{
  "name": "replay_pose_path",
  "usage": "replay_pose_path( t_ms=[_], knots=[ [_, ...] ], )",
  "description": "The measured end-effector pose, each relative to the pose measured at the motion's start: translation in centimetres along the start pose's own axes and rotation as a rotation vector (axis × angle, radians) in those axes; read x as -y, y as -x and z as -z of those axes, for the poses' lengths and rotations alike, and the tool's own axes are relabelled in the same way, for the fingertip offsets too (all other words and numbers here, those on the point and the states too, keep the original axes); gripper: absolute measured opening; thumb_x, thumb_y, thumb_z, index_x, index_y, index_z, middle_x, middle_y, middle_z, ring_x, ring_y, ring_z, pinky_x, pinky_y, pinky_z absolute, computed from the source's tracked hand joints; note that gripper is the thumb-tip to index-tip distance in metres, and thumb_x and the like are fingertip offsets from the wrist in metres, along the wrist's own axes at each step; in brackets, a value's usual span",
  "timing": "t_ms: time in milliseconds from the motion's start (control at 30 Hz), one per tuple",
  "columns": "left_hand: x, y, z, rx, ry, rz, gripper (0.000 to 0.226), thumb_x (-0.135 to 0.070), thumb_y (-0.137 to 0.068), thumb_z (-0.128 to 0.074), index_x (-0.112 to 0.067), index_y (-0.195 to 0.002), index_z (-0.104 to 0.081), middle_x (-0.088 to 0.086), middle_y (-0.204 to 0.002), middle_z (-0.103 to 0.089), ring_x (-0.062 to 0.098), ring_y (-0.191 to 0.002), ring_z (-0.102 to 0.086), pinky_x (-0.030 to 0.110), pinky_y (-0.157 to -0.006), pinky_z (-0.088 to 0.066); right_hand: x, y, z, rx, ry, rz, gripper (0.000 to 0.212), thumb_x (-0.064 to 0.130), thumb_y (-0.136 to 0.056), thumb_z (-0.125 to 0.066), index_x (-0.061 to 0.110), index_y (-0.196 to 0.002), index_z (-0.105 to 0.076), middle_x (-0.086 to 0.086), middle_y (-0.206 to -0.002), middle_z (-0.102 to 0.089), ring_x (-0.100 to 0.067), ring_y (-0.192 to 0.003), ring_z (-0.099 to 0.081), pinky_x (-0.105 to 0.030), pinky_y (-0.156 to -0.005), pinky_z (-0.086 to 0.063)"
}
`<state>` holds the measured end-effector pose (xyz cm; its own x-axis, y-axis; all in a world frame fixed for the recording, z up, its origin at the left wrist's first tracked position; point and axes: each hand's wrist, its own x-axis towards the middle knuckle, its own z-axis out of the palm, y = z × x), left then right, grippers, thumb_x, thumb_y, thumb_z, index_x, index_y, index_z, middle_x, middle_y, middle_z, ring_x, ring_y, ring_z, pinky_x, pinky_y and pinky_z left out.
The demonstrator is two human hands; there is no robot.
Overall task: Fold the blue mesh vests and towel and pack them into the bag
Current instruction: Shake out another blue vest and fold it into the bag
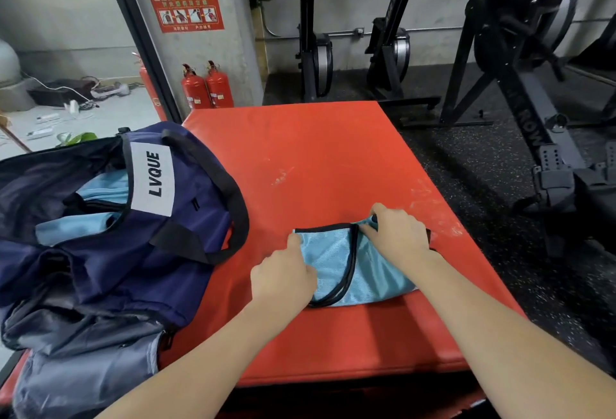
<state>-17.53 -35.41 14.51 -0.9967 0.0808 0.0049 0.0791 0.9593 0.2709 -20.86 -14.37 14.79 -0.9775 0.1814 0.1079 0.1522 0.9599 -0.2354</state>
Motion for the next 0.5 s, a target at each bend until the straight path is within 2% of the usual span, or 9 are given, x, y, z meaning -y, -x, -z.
replay_pose_path(
  t_ms=[67,167,200,267,333,400,500],
  knots=[
    [0.0,-0.5,0.4,-0.045,-0.063,-0.024,0.048,-0.023,-0.084,-0.05,-0.025,-0.132,-0.042,0.001,-0.104,-0.06,0.027,-0.096,-0.06,0.037,-0.077,-0.044,-0.3,-0.1,0.2,0.029,-0.048,-0.015,0.03,0.048,-0.095,-0.057,0.019,-0.094,-0.052,-0.001,-0.08,-0.055,-0.031,-0.079,-0.059,-0.033,-0.063,-0.038],
    [0.7,-1.9,-0.2,-0.235,-0.113,-0.294,0.044,-0.015,-0.078,-0.057,-0.025,-0.122,-0.057,-0.001,-0.106,-0.053,0.025,-0.099,-0.054,0.037,-0.079,-0.042,-0.8,0.0,0.4,0.05,-0.109,-0.035,0.033,0.054,-0.092,-0.058,0.021,-0.094,-0.058,0.0,-0.082,-0.059,-0.029,-0.083,-0.061,-0.034,-0.065,-0.041],
    [0.9,-2.5,-0.6,-0.256,-0.068,-0.407,0.046,-0.011,-0.078,-0.059,-0.026,-0.121,-0.061,-0.001,-0.111,-0.054,0.024,-0.105,-0.053,0.038,-0.082,-0.042,-0.9,0.0,0.4,0.044,-0.113,-0.027,0.034,0.056,-0.091,-0.058,0.022,-0.096,-0.057,0.001,-0.086,-0.06,-0.029,-0.086,-0.063,-0.034,-0.066,-0.042],
    [0.9,-3.3,-1.1,-0.178,-0.023,-0.573,0.044,-0.009,-0.085,-0.057,-0.027,-0.123,-0.064,-0.002,-0.129,-0.053,0.023,-0.125,-0.046,0.039,-0.095,-0.038,-0.9,0.3,0.6,0.015,-0.125,0.006,0.039,0.058,-0.091,-0.057,0.024,-0.108,-0.056,0.002,-0.1,-0.062,-0.027,-0.095,-0.062,-0.035,-0.069,-0.043],
    [0.9,-3.7,-1.6,-0.05,-0.058,-0.584,0.04,-0.016,-0.097,-0.048,-0.031,-0.132,-0.058,-0.004,-0.145,-0.045,0.019,-0.141,-0.032,0.039,-0.11,-0.027,-0.8,0.6,1.0,-0.048,-0.12,0.038,0.046,0.058,-0.092,-0.057,0.024,-0.123,-0.054,0.003,-0.117,-0.06,-0.024,-0.108,-0.057,-0.039,-0.078,-0.048],
    [0.9,-4.1,-1.9,-0.016,-0.108,-0.517,0.041,-0.021,-0.102,-0.04,-0.035,-0.14,-0.05,-0.008,-0.149,-0.04,0.014,-0.143,-0.028,0.039,-0.115,-0.02,-0.7,1.0,1.7,-0.153,-0.105,0.078,0.046,0.054,-0.094,-0.057,0.022,-0.127,-0.056,0.003,-0.124,-0.058,-0.024,-0.116,-0.049,-0.041,-0.087,-0.049],
    [1.1,-4.6,-2.1,-0.011,-0.099,-0.429,0.046,-0.016,-0.102,-0.039,-0.039,-0.141,-0.046,-0.013,-0.144,-0.044,0.011,-0.135,-0.037,0.04,-0.114,-0.021,-0.3,2.7,2.8,-0.252,-0.213,0.13,0.027,0.048,-0.095,-0.057,0.023,-0.102,-0.062,0.005,-0.104,-0.061,-0.021,-0.101,-0.053,-0.041,-0.08,-0.051]
  ],
)
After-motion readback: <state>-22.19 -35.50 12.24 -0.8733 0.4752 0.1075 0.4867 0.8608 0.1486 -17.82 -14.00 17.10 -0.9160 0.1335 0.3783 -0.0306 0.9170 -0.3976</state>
